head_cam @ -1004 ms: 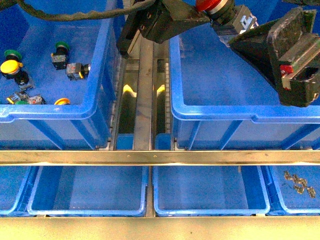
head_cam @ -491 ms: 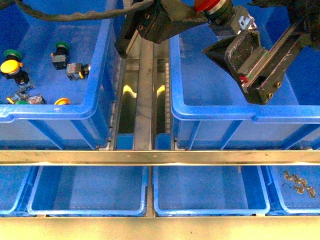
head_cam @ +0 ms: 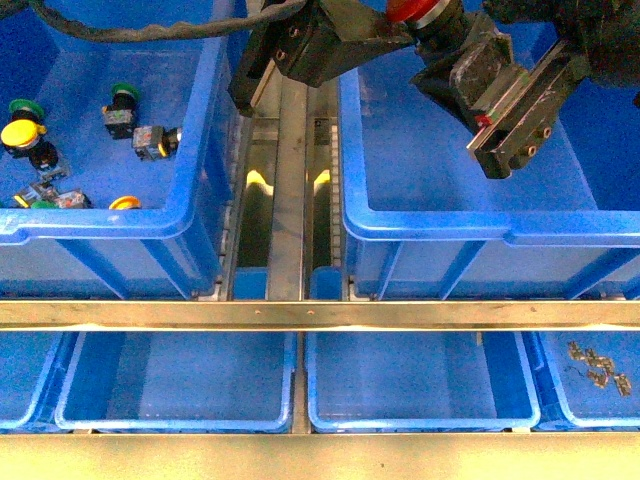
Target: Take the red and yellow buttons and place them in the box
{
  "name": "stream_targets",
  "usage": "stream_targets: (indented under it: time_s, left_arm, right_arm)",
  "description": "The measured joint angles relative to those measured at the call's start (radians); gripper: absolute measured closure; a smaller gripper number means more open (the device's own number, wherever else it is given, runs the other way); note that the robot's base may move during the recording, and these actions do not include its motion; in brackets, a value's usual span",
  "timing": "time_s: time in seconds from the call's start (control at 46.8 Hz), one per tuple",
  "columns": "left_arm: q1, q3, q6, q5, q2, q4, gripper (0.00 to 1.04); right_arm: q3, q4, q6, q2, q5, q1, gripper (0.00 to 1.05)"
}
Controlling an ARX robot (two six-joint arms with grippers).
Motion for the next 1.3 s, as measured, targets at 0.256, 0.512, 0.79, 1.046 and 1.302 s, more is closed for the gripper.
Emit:
stream_targets:
  time_s: [0.256, 0.512, 0.79, 1.046, 1.302]
  left_arm:
    - [0.001, 0.005, 0.001, -0.004, 0.0, 0.0, 0.71]
    - [0.003, 0.013, 0.021, -0.014, 0.002, -0.016, 0.71]
    - [0.008, 0.024, 0.06, -0.039, 0.002, -0.013, 0.47]
    - [0.019, 0.035, 0.06, -0.048, 0.003, -0.007, 0.08]
    - [0.104, -0.116, 0.107, -0.08, -0.159, -0.02, 0.08]
  right_arm:
    - [-0.002, -0.015, 0.0, 0.0, -0.015, -0.014, 0.7]
    - [-0.006, -0.015, -0.019, 0.0, -0.018, -0.014, 0.76]
    - [-0.018, -0.011, 0.009, 0.0, -0.013, -0.014, 0.77]
    - [-0.029, -0.012, 0.012, 0.0, -0.01, -0.016, 0.77]
    - [-0.055, -0.025, 0.032, -0.033, -0.011, -0.055, 0.78]
